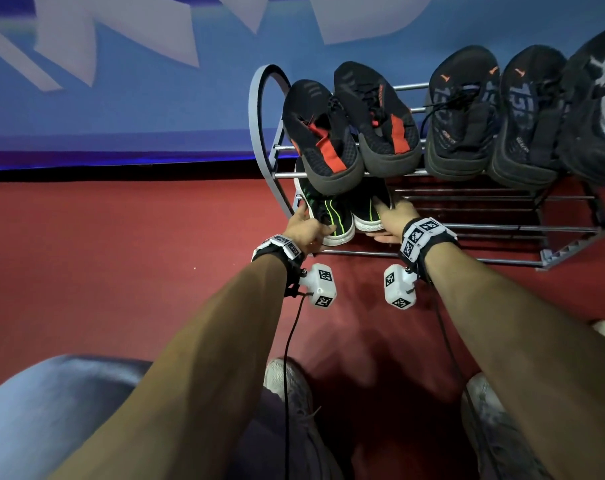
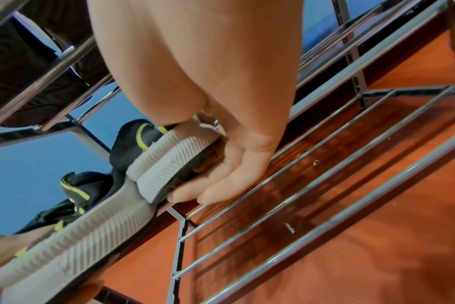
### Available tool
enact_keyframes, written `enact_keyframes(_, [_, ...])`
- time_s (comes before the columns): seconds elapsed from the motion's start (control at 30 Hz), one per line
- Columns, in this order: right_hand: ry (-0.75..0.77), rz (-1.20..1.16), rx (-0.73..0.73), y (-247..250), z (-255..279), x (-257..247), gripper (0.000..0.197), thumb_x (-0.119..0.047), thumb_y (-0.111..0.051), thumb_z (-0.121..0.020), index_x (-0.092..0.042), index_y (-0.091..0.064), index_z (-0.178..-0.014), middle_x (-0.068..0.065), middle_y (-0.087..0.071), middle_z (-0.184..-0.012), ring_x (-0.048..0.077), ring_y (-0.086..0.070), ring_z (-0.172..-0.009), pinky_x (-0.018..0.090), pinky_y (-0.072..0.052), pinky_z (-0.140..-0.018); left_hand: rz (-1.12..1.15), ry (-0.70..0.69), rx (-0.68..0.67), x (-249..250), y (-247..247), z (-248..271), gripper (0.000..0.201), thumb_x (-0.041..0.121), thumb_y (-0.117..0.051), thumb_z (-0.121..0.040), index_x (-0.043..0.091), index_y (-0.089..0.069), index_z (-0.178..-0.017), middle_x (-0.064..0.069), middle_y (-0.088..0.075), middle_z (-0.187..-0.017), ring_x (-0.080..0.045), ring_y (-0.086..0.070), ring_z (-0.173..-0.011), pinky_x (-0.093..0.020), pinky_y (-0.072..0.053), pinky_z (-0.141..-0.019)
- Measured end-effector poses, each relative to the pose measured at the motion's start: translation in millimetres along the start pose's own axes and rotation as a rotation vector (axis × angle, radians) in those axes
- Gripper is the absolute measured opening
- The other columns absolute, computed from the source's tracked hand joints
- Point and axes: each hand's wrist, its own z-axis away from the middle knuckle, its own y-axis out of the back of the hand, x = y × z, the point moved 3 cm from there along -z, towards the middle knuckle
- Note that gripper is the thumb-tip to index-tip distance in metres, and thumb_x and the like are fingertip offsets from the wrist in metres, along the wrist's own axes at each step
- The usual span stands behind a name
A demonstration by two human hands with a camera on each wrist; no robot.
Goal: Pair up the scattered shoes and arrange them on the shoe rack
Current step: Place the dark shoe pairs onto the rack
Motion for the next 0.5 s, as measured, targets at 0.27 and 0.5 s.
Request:
enact_keyframes(0.27, [-0.018, 0.151, -0.003, -2, -6, 12, 0.054, -0.055, -0.048, -0.097, -0.023, -0.042, -0.141, 0.003, -0.061, -0.124, 0.029, -0.072, -0.079, 0.029, -0.055, -0.052, -0.109, 0.006, 0.03, -1, -1, -4, 0.044, -0.009, -0.069, -0.089, 0.015, -0.054, -0.123, -0.009, -0.068, -0.101, -0.015, -0.068, -0.074, -0.04, -0.059, -0.078])
enact_keyframes(0.5, [0.142, 0.271, 0.295, -5, 2, 4, 0.044, -0.035, -0.064, -0.092, -0.011, -0.057, -0.128, 0.019, -0.066, -0.12, 0.042, -0.066, -0.105, 0.044, -0.059, -0.079, -0.231, -0.049, 0.108, -5, -7, -8, 0.069, -0.004, -0.077, -0.083, 0.011, -0.043, -0.14, -0.017, -0.066, -0.128, -0.03, -0.067, -0.111, -0.053, -0.052, -0.101])
